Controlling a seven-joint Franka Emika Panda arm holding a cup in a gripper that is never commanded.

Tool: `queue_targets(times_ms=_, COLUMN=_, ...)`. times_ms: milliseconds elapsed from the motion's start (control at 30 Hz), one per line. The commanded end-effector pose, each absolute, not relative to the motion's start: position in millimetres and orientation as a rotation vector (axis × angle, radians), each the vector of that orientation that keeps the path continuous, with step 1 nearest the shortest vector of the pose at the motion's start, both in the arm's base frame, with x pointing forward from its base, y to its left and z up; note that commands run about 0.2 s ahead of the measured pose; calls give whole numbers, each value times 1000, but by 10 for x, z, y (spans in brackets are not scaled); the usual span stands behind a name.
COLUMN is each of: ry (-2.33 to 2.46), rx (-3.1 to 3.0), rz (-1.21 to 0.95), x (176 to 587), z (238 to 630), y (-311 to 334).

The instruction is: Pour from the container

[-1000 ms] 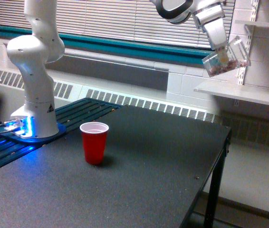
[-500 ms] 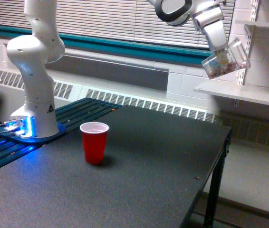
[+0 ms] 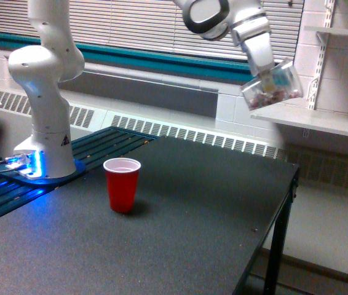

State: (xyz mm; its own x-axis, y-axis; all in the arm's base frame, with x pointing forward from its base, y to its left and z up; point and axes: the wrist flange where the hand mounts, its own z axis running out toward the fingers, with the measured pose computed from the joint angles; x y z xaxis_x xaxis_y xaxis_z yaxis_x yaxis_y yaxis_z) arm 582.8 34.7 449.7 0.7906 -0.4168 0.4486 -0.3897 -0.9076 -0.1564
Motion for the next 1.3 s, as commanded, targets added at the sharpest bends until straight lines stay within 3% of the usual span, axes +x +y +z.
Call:
queue_targets(times_ms=33, ry=643, rx=-2945, rz=-774, x=5610, z=4462, y=127)
queue_targets(times_ms=1300, ry=797, rx=-3083, rz=-588, x=3950, z=3624, y=-534)
